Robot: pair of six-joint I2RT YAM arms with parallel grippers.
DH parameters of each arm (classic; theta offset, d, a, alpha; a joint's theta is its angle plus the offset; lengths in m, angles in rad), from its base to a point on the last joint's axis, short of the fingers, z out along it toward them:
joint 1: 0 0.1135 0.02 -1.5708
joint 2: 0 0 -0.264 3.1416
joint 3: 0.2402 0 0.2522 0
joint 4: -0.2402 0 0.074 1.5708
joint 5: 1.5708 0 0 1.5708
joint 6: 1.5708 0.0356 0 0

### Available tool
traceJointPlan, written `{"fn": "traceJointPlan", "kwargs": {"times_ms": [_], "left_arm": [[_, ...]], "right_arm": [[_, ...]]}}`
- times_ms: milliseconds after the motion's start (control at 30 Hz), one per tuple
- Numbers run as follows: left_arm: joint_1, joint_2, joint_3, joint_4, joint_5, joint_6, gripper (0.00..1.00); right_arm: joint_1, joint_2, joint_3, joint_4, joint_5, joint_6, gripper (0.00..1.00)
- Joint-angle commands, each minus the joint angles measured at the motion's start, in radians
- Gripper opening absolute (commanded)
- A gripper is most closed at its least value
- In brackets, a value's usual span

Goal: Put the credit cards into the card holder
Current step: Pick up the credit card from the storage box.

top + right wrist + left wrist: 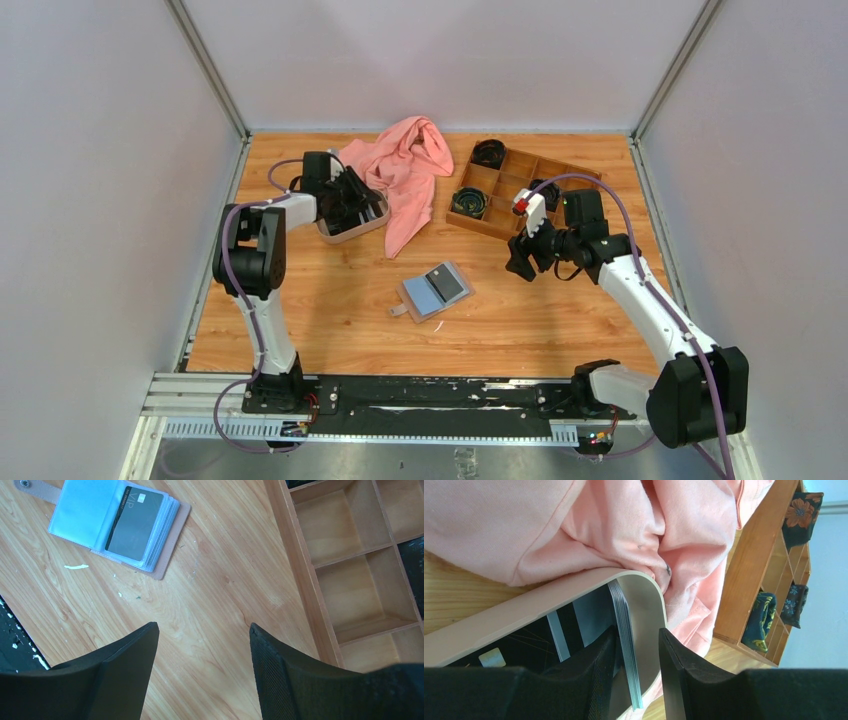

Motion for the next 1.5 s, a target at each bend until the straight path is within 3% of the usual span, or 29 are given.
{"fn": "traceJointPlan", "kwargs": {"times_ms": [0,167,333,467,667,700,767,833,1133,1333,1467], "left_arm": [[-0.001,0.011,-0.008,0.011,-0.015,0.009,0.39],[0.001,-0.003,-0.011,0.011,-0.018,0.01,0.38],[0.005,-0.012,0.006,-0.046,-0.041,0.025,0.22],[0.005,-0.004,0.05,-0.147,-0.074,0.073,0.0],[0.016,-0.026,0.039,-0.142,-0.067,0.089,0.0],[0.017,-0.026,0.038,-0.134,-0.052,0.088,0.02],[0.021,-0.023,0.039,-0.133,-0.035,0.086,0.2],[0.023,-0.022,0.039,-0.133,-0.028,0.086,0.26],[0.046,-0.036,0.003,-0.087,0.021,0.06,0.25],[0.061,-0.038,-0.004,-0.087,0.065,0.055,0.14],[0.068,-0.041,-0.006,-0.087,0.073,0.053,0.12]], "right_arm": [[0.018,-0.019,-0.011,-0.011,0.015,-0.013,0.71],[0.018,-0.02,-0.011,-0.011,0.015,-0.013,0.71],[0.018,-0.022,-0.011,-0.012,0.014,-0.015,0.71],[0.017,-0.023,-0.011,-0.012,0.017,-0.016,0.71],[0.018,-0.023,-0.011,-0.012,0.017,-0.015,0.71],[0.018,-0.023,-0.011,-0.012,0.017,-0.015,0.71],[0.018,-0.023,-0.011,-0.012,0.017,-0.016,0.71],[0.018,-0.023,-0.011,-0.012,0.017,-0.015,0.71],[0.018,-0.022,-0.012,-0.014,0.02,-0.016,0.71],[0.017,-0.023,-0.011,-0.014,0.02,-0.016,0.71],[0.018,-0.022,-0.011,-0.014,0.021,-0.018,0.71]]}}
